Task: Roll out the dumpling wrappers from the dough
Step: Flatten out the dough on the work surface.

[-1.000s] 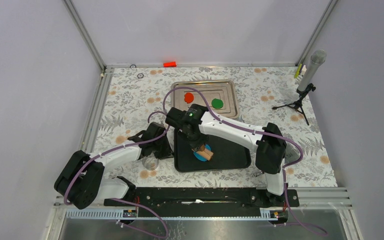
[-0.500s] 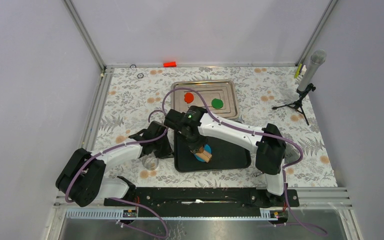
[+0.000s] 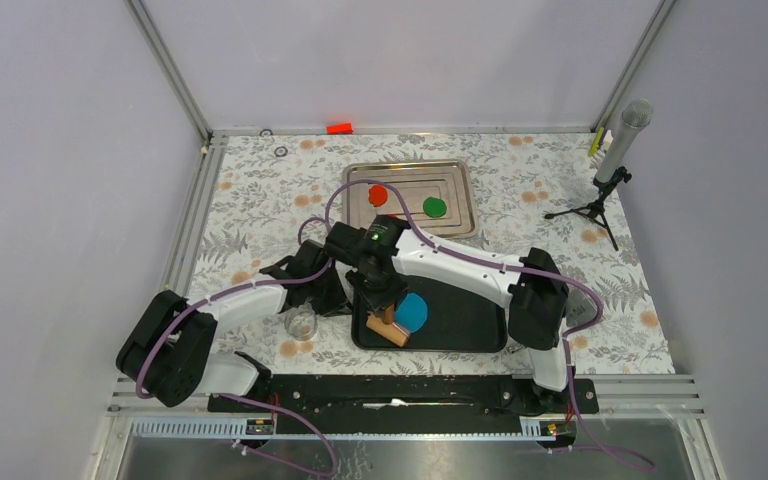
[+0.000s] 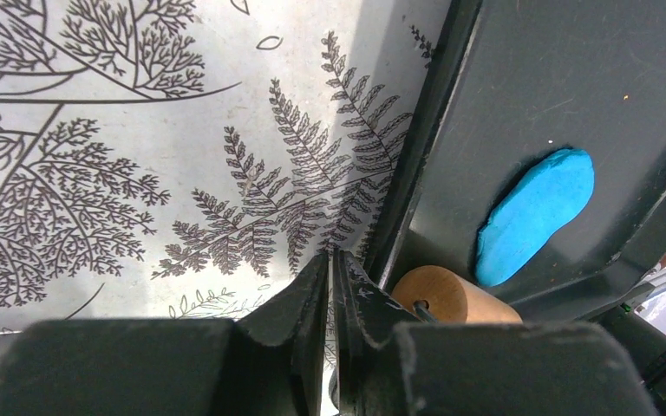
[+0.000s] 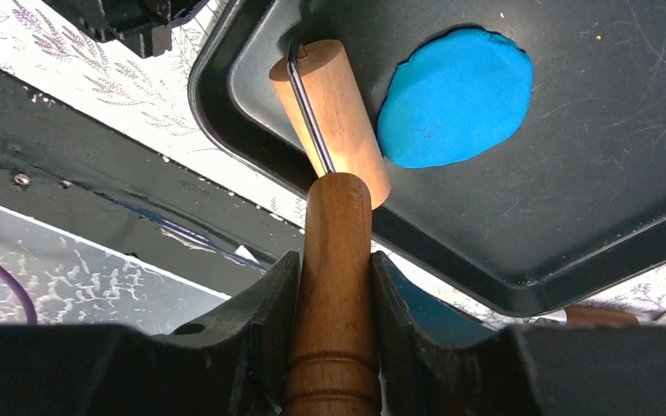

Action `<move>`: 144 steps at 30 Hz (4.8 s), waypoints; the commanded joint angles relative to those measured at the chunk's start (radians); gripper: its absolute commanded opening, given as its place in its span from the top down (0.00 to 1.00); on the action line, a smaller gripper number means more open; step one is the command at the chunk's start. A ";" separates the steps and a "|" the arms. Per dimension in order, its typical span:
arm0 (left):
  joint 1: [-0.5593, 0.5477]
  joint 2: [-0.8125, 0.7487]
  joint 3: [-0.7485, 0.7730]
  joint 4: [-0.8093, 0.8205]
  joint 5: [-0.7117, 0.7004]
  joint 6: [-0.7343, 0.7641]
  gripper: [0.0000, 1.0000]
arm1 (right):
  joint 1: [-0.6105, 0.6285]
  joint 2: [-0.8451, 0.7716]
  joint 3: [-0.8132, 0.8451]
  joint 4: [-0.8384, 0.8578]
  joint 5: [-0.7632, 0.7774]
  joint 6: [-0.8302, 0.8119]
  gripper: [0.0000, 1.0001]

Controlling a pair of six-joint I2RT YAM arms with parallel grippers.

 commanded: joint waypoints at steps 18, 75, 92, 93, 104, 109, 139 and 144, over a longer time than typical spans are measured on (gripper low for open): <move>-0.040 -0.136 0.040 -0.048 -0.071 0.032 0.82 | 0.088 0.011 0.186 0.017 -0.061 -0.069 1.00; -0.053 -0.111 -0.109 0.145 0.068 0.037 0.56 | -0.112 -0.162 -0.173 0.077 0.124 -0.112 1.00; -0.055 -0.109 -0.133 0.160 0.023 0.024 1.00 | -0.167 -0.078 -0.235 0.026 0.254 -0.136 1.00; -0.055 -0.110 -0.134 0.160 0.023 0.025 1.00 | -0.173 -0.076 -0.240 0.026 0.266 -0.138 1.00; -0.055 -0.119 -0.161 0.185 0.025 -0.002 1.00 | -0.205 -0.051 -0.243 0.013 0.385 -0.151 1.00; -0.055 -0.128 -0.145 0.150 0.007 0.012 1.00 | -0.211 -0.050 -0.226 0.003 0.425 -0.151 1.00; -0.055 -0.144 -0.126 0.127 -0.005 0.027 1.00 | -0.319 -0.059 -0.341 0.096 0.465 -0.193 1.00; -0.055 -0.148 -0.128 0.122 -0.013 0.027 1.00 | -0.320 -0.083 -0.380 0.095 0.468 -0.191 1.00</move>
